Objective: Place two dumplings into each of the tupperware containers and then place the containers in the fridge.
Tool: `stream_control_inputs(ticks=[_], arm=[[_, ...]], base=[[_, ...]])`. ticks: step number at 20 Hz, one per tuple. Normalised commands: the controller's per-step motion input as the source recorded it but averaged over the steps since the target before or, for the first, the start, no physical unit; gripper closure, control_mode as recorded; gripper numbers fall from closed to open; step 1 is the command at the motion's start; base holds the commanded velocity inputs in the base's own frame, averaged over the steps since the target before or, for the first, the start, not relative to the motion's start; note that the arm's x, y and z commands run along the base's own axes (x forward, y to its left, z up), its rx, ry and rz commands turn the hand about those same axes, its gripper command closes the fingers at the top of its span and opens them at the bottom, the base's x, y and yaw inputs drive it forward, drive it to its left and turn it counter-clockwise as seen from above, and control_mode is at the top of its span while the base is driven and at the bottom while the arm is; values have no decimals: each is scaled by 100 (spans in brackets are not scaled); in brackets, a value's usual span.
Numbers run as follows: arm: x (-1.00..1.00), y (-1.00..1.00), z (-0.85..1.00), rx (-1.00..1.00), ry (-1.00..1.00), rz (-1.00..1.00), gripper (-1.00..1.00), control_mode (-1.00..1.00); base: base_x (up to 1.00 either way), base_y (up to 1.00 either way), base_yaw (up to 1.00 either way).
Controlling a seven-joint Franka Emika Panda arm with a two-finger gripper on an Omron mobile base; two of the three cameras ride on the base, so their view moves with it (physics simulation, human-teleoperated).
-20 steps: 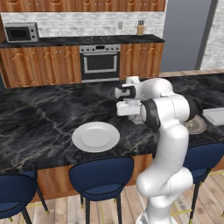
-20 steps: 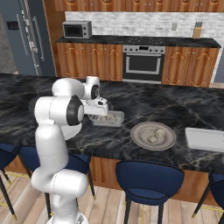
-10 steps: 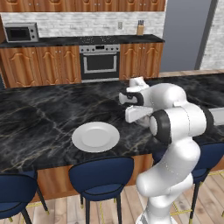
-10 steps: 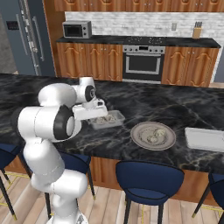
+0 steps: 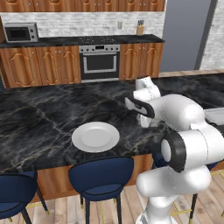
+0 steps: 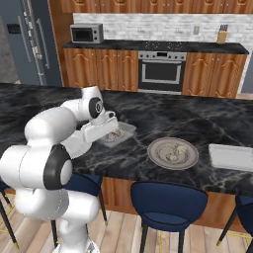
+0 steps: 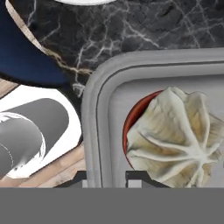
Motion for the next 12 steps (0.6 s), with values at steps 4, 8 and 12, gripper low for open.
stream_control_inputs(ticks=[4,8,12], arm=[[-99,-33,49,0,0,34,100,-100],[-95,-6,55,0,1,29,100,-100],[-72,0,57,0,2,25,100,-100]], base=[[0,0,0],[0,0,0],[0,0,0]])
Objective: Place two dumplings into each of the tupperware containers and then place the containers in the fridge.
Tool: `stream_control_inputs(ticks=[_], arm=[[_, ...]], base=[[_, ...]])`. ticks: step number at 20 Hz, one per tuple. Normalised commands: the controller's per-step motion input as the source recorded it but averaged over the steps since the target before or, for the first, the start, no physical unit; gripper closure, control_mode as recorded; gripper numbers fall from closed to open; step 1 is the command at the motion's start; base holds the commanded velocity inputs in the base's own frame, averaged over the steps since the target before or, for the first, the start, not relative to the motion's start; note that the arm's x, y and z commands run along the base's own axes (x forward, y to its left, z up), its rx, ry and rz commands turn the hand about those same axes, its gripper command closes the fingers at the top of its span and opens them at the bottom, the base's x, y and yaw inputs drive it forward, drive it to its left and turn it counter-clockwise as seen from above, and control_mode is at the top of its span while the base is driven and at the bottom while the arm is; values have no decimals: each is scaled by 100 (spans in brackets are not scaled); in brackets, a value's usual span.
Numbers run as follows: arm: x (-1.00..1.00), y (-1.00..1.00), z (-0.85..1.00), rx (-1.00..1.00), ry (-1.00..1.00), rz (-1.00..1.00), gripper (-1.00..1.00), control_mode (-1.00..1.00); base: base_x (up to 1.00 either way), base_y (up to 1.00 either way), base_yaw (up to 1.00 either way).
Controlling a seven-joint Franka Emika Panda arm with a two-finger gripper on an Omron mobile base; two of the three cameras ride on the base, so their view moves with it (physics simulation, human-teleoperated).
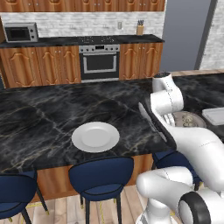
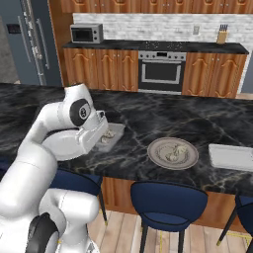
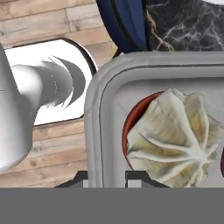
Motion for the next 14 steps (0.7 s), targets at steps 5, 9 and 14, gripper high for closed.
stream_control_inputs(ticks=[5,9,14], arm=[[-59,2,51,1,7,17,100,-100],[-51,3,49,2,6,6,100,-100],[-34,0,38,1,1,0,100,-100]], base=[[0,0,0],[0,0,0],[0,0,0]])
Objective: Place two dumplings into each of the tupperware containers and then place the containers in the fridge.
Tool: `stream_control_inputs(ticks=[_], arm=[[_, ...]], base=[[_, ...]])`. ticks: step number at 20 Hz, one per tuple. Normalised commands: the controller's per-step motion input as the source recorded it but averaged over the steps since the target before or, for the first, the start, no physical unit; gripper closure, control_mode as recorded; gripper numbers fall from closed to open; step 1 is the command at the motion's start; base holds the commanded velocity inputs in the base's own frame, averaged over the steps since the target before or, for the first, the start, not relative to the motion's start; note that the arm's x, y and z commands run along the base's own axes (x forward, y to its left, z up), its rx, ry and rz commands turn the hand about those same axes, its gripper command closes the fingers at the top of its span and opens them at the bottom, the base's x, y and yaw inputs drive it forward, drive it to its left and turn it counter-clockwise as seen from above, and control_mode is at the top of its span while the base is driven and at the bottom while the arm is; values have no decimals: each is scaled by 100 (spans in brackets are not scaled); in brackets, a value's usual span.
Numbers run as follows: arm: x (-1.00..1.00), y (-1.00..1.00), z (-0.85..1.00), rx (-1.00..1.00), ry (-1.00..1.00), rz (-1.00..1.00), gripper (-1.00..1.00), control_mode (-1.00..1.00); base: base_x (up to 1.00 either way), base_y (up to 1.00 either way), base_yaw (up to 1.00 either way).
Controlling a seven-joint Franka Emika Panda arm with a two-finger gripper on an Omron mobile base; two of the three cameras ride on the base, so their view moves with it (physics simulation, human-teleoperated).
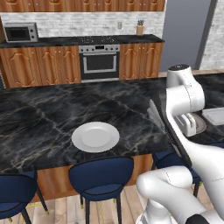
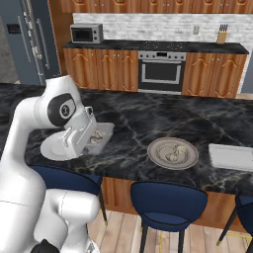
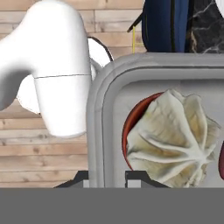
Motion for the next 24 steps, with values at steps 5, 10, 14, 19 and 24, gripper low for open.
stream_control_inputs(ticks=[5,10,14,19,24], arm=[[-48,0,26,0,-2,0,100,-100],[-14,4,18,1,0,0,100,-100],[-18,7,3,3,-5,0,100,-100],[-14,1,13,5,-5,-6,100,-100],[-11,0,4,0,-1,-3,100,100]], base=[[0,0,0],[0,0,0],[0,0,0],[0,0,0],[-30,0,0]])
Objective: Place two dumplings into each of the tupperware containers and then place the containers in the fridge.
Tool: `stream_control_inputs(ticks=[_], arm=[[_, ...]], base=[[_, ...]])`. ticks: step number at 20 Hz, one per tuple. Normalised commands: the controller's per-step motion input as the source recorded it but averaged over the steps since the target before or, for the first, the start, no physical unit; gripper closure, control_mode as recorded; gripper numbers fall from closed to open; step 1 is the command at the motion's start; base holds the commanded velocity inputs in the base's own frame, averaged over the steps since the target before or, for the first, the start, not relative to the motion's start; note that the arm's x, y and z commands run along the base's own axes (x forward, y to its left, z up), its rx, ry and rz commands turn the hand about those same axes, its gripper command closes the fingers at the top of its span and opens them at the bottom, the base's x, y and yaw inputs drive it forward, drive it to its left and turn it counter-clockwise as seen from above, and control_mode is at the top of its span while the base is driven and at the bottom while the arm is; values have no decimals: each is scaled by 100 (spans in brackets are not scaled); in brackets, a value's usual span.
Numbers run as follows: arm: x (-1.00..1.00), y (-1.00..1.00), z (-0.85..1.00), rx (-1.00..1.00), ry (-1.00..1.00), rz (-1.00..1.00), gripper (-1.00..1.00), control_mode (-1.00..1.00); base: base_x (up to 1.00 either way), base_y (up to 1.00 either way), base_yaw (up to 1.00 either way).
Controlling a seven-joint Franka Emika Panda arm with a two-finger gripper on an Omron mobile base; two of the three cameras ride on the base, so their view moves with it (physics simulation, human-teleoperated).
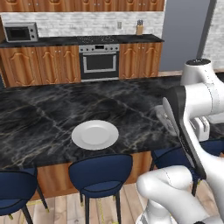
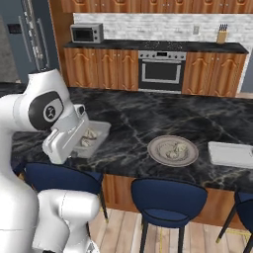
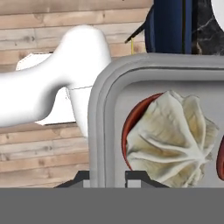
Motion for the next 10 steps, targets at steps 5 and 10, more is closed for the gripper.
stream_control_inputs(ticks=[5,10], arm=[[0,0,0,0,0,0,100,100],[0,0,0,0,0,0,100,100]], base=[[-98,63,0],[-35,100,0]])
